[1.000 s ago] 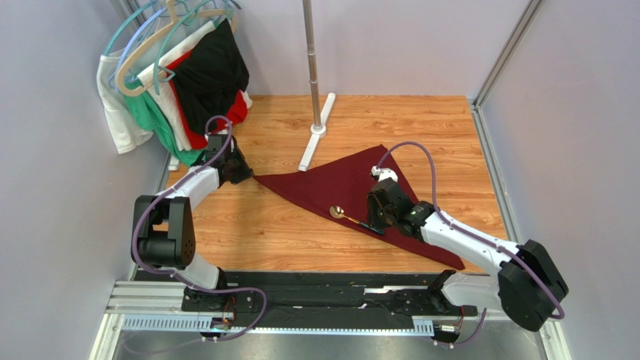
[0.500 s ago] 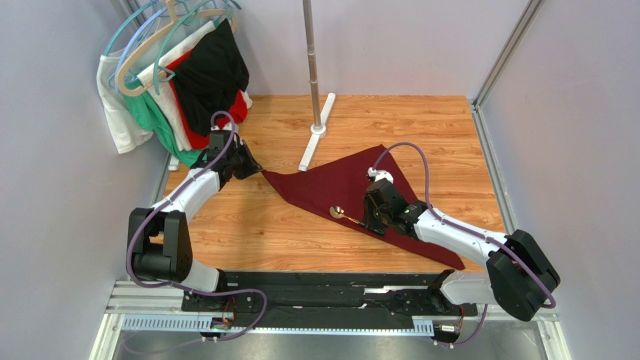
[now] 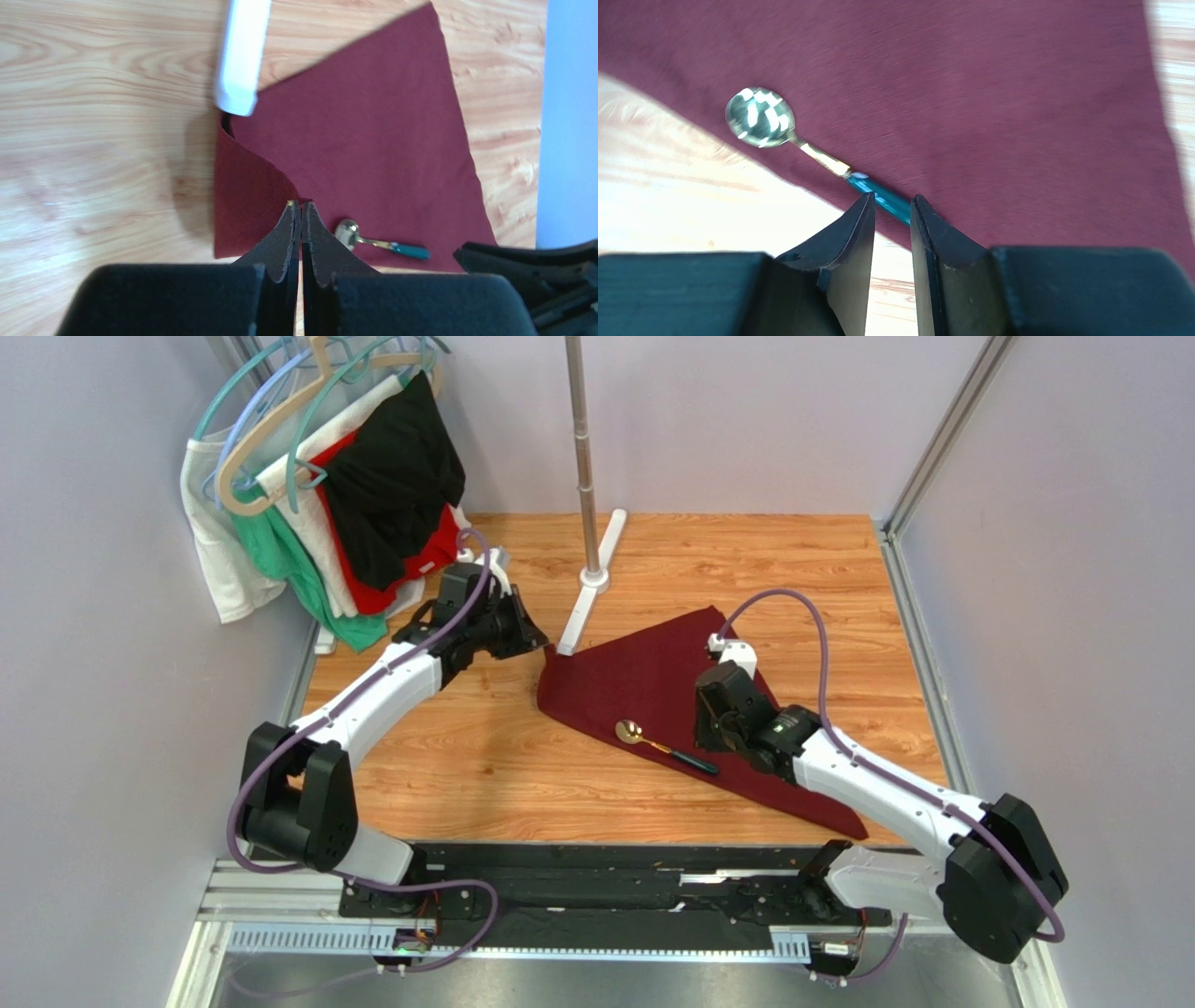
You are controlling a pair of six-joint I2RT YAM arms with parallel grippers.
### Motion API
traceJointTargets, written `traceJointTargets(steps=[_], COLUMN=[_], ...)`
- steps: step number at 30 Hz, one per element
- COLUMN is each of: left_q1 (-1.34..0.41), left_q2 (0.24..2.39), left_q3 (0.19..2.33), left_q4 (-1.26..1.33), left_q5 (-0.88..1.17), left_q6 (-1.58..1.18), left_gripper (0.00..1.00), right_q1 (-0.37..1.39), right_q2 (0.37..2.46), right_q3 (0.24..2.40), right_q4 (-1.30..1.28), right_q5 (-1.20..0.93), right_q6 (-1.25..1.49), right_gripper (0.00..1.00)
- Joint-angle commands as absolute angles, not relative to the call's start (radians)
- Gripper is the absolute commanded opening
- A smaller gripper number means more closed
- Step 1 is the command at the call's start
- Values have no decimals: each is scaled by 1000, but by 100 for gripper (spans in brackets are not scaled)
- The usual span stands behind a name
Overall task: Fold the napkin, place the utensils inside, and roll it up
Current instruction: Fold the napkin at the center of the board.
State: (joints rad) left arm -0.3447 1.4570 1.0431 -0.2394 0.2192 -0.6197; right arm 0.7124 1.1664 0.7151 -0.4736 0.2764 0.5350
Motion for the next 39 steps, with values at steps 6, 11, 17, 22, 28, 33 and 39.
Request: traceJointTargets(steps=[6, 11, 17, 22, 28, 33, 39], left_q1=[-521, -630, -724, -779, -857, -920, -965], left_q2=[1509, 1565, 1658, 1716, 1782, 1847, 1894], left_q3=[1124, 1150, 1193, 1244, 1288, 1347, 1394], left_q4=[-173, -140, -98, -87, -51, -34, -23], left_q5=[209, 175, 160, 144, 150, 172, 189], left_q6=[-693, -735, -772, -776, -788, -772, -773], left_gripper=[0, 0, 0, 0, 0, 0, 0], right_q1=[675, 644, 637, 637, 634, 634, 634], right_q2=[1034, 988, 939, 894, 853, 848, 830], right_q3=[770, 799, 811, 805, 827, 847, 845], right_q4=[-594, -612, -626, -643, -661, -667, -675], right_q5=[509, 532, 548, 541, 571, 578, 581], right_q6=[592, 571, 574, 584, 562, 557, 561], right_gripper=[31, 31, 32, 32, 33, 33, 33])
